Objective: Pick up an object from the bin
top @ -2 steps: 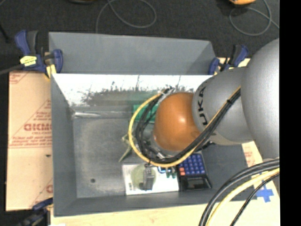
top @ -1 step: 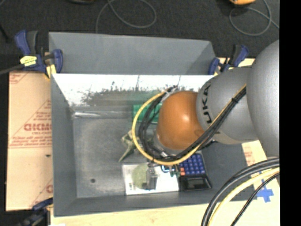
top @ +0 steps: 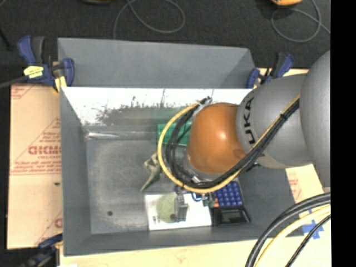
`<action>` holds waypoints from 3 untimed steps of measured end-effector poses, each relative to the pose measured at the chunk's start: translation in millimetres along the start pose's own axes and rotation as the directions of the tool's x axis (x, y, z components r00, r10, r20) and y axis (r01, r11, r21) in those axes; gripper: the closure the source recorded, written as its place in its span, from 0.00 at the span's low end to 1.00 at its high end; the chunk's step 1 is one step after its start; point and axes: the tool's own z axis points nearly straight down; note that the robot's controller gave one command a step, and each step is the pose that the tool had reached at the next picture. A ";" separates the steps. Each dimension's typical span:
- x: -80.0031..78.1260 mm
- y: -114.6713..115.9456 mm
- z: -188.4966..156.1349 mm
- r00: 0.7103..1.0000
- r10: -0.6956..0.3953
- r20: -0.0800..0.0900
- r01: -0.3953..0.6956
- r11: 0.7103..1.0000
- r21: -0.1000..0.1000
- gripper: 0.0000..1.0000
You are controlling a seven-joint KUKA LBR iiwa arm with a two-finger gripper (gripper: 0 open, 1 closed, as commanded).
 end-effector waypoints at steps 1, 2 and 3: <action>2.4 0.9 48.5 0.998 0.063 -0.009 -0.063 0.998 0.001 0.00; -10.4 -6.0 44.1 0.999 0.031 0.011 -0.031 1.000 -0.003 1.00; -10.4 -6.0 44.1 0.999 0.031 0.011 -0.031 1.000 -0.003 1.00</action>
Offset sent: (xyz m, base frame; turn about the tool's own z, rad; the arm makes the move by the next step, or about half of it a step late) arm 0.0064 -0.0068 -0.0479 0.0293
